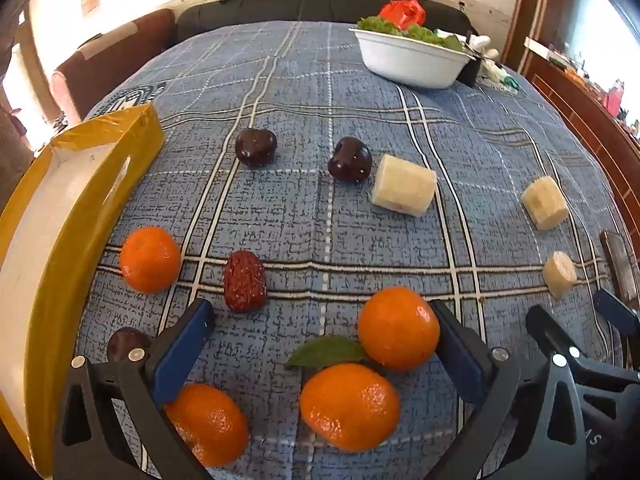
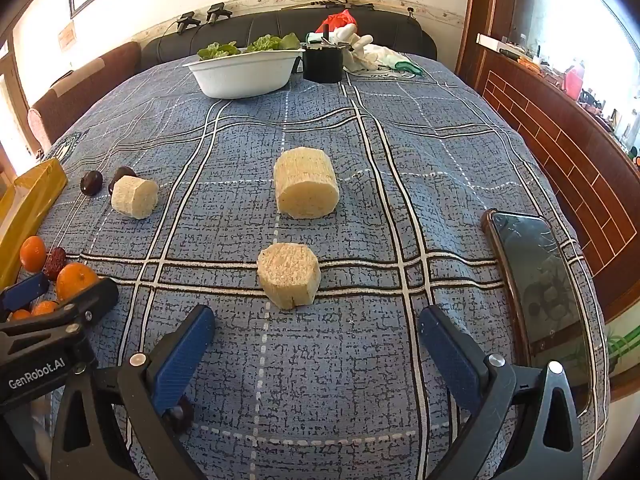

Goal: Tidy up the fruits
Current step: 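Grasp a dark plum with the right tool while the left tool grasps a tangerine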

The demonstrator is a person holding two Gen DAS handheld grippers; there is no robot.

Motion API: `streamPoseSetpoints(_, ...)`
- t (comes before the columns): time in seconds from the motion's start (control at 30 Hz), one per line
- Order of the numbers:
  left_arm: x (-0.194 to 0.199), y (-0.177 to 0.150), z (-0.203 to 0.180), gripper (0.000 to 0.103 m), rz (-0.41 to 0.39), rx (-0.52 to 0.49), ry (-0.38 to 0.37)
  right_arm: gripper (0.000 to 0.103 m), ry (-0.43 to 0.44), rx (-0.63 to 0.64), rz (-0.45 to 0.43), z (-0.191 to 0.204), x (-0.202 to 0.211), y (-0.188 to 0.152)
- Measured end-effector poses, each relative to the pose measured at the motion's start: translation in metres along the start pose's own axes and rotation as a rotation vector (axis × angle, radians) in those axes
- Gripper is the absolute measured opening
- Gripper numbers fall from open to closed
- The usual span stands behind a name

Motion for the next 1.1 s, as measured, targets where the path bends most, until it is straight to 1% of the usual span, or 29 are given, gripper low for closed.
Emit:
streamPoseSetpoints(0.13,0.004,-0.011,0.001,0.102,0.035,-0.038,-0.025,0.103,0.008,0.016,0.042,-0.001,0.0,-0.005)
streamPoseSetpoints(0.17,0.008,-0.014,0.001,0.102,0.036,-0.042,-0.059,0.103,0.005,0.017,0.05,-0.001,0.0,-0.006)
streamPoseSetpoints(0.2,0.015,-0.018,0.002,0.097,0.031,-0.045,-0.106,0.103,0.005,0.017,0.054,-0.001,0.002,-0.008)
streamPoseSetpoints(0.23,0.017,-0.016,0.001,0.092,0.03,-0.048,-0.126,0.103,0.006,0.015,0.055,-0.001,0.002,-0.009)
streamPoseSetpoints(0.27,0.031,-0.019,0.002,0.091,0.002,-0.055,-0.165,0.103,0.006,0.017,0.055,-0.001,0.002,-0.01)
streamPoseSetpoints(0.37,0.07,-0.023,0.011,0.091,-0.103,-0.066,-0.232,0.103,0.005,0.017,0.054,-0.001,0.003,-0.012)
streamPoseSetpoints(0.4,0.083,-0.031,0.017,0.091,-0.105,-0.06,-0.247,0.103,0.004,0.016,0.053,-0.001,0.003,-0.012)
streamPoseSetpoints(0.43,0.098,-0.035,0.03,0.091,-0.127,-0.049,-0.263,0.103,0.002,0.016,0.051,-0.001,0.004,-0.012)
streamPoseSetpoints(0.5,0.115,-0.041,0.048,0.091,-0.155,-0.024,-0.267,0.102,0.0,0.016,0.051,-0.002,0.004,-0.012)
streamPoseSetpoints(0.53,0.122,-0.044,0.058,0.091,-0.171,-0.012,-0.266,0.101,-0.005,0.017,0.053,-0.002,0.005,-0.012)
streamPoseSetpoints(0.57,0.129,-0.047,0.067,0.091,-0.186,0.0,-0.263,0.094,-0.007,0.02,0.055,-0.002,0.007,-0.012)
streamPoseSetpoints(0.6,0.131,-0.047,0.079,0.091,-0.171,0.005,-0.258,0.089,-0.012,0.023,0.05,-0.001,0.011,-0.012)
streamPoseSetpoints(0.63,0.134,-0.046,0.094,0.091,-0.146,0.012,-0.256,0.087,-0.008,0.021,0.034,-0.001,0.02,-0.013)
streamPoseSetpoints(0.73,0.135,-0.055,0.118,0.091,-0.157,0.051,-0.316,0.087,0.066,0.024,-0.075,0.003,0.061,-0.017)
streamPoseSetpoints(0.8,0.132,-0.063,0.119,0.091,-0.157,0.064,-0.365,0.087,0.102,0.051,-0.118,0.01,0.08,-0.02)
streamPoseSetpoints(0.9,0.121,-0.073,0.105,0.091,-0.125,0.027,-0.373,0.086,0.149,0.091,-0.119,0.021,0.086,-0.026)
streamPoseSetpoints(0.97,0.113,-0.08,0.088,0.082,-0.101,-0.029,-0.397,0.075,0.167,0.122,-0.096,0.03,0.08,-0.028)
streamPoseSetpoints(1.0,0.111,-0.083,0.081,0.071,-0.089,-0.057,-0.408,0.073,0.181,0.135,-0.081,0.035,0.076,-0.03)
streamPoseSetpoints(1.03,0.108,-0.085,0.072,0.064,-0.081,-0.092,-0.405,0.071,0.193,0.143,-0.072,0.039,0.074,-0.032)
streamPoseSetpoints(1.1,0.104,-0.089,0.062,0.061,-0.078,-0.146,-0.391,0.07,0.201,0.164,-0.053,0.049,0.068,-0.037)
Point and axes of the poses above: each gripper's, at about its wrist camera, not at the fingertips, and x roughly against the way its jaws point, z to its left, y to its top, the point moved 8 cm from there along -x, roughly the way its jaws point, and after that the axes turned 15 degrees about z, right-handed, at the moved point
